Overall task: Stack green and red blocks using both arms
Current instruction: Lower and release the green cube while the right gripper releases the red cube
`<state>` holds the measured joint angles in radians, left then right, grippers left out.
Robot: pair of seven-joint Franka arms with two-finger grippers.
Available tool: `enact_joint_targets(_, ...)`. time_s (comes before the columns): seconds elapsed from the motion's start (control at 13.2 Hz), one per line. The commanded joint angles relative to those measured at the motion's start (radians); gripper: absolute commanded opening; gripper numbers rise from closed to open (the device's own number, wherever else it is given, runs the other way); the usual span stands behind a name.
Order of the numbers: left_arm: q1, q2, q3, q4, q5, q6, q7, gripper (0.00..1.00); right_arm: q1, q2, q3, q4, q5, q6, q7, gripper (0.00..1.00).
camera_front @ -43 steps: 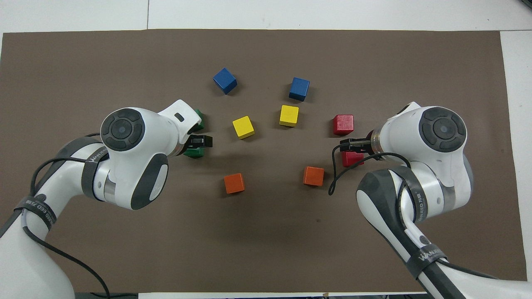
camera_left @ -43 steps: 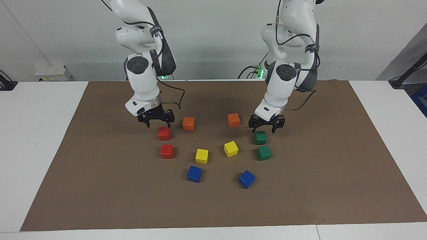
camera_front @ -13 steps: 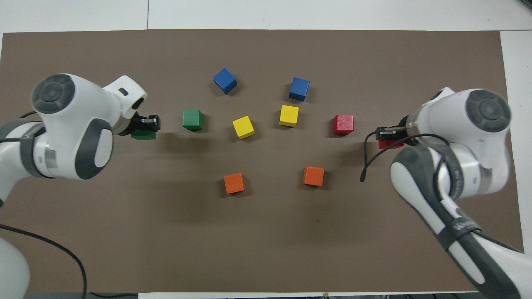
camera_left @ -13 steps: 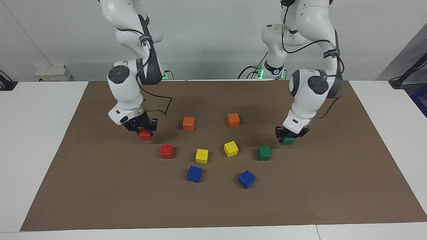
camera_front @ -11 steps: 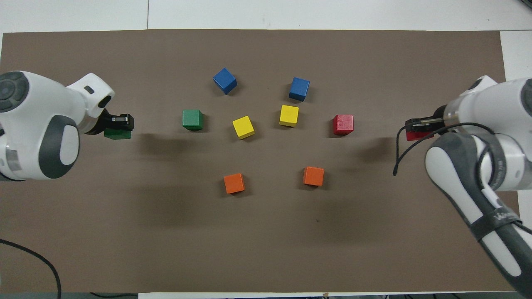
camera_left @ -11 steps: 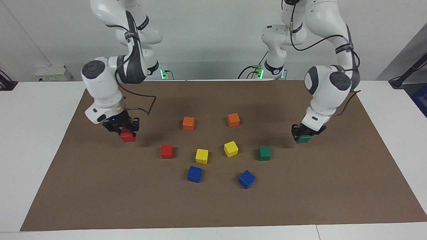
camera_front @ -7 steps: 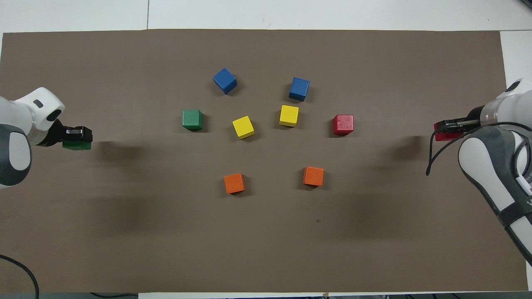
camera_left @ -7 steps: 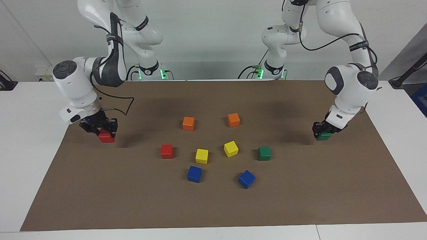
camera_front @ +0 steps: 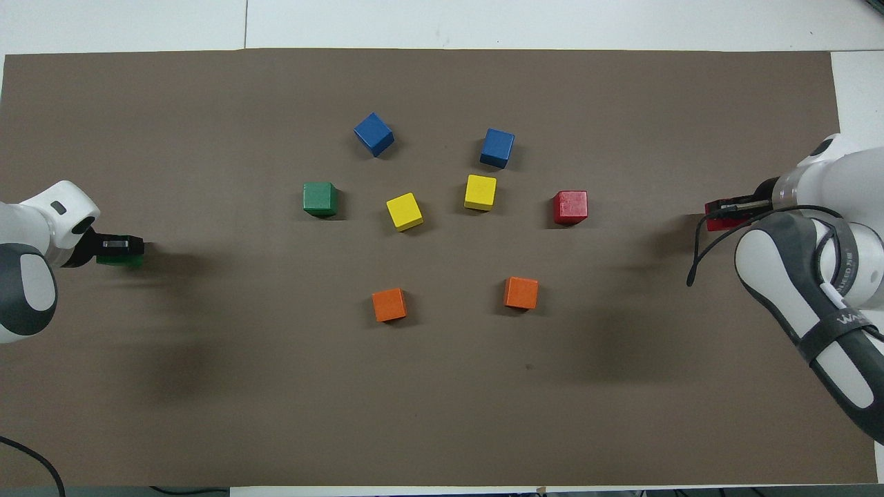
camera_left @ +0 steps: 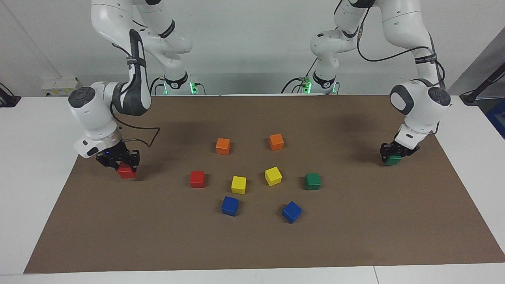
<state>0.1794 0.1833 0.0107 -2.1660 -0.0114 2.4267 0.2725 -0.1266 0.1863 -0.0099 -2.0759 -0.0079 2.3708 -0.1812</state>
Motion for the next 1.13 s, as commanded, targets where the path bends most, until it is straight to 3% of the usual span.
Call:
enact_joint_targets(0.0, 0.031, 0.015, -0.012, -0.020, -0.001, 0.052, 0.030, 0.00, -0.002, -0.016, 0.004, -0.047, 0.014, 0.024, -0.024, 0.05)
enact_joint_targets(0.08, 0.032, 0.015, -0.012, -0.028, -0.001, 0.064, 0.030, 0.00, -0.002, -0.019, 0.004, -0.058, 0.014, 0.021, -0.024, 0.12)
enact_joint_targets(0.3, 0.028, 0.018, -0.012, -0.034, -0.001, 0.081, 0.039, 0.00, -0.002, -0.034, 0.004, -0.095, 0.014, 0.022, -0.053, 0.13)
enact_joint_targets(0.38, 0.026, 0.018, -0.012, -0.034, -0.001, 0.081, 0.068, 0.86, -0.002, -0.041, 0.004, -0.099, 0.016, 0.022, -0.053, 0.13)
enact_joint_targets(0.45, 0.029, 0.018, -0.012, -0.031, -0.001, 0.080, 0.112, 1.00, -0.004, -0.041, 0.004, -0.105, 0.016, 0.024, -0.053, 0.13)
enact_joint_targets(0.68, 0.023, 0.012, -0.012, 0.009, -0.001, 0.025, 0.143, 1.00, -0.004, -0.051, 0.004, -0.133, 0.016, 0.039, -0.046, 0.13)
enact_joint_targets(0.83, 0.002, 0.022, -0.017, 0.189, -0.005, -0.183, 0.129, 1.00, -0.002, -0.051, 0.004, -0.148, 0.016, 0.070, -0.044, 0.13)
enact_joint_targets(0.98, -0.090, 0.062, -0.015, 0.352, -0.010, -0.346, -0.064, 1.00, -0.001, -0.053, 0.004, -0.153, 0.016, 0.071, -0.043, 0.14)
enact_joint_targets(1.06, -0.150, 0.067, -0.015, 0.373, -0.010, -0.351, -0.220, 1.00, -0.001, -0.053, 0.004, -0.155, 0.016, 0.071, -0.043, 0.16)
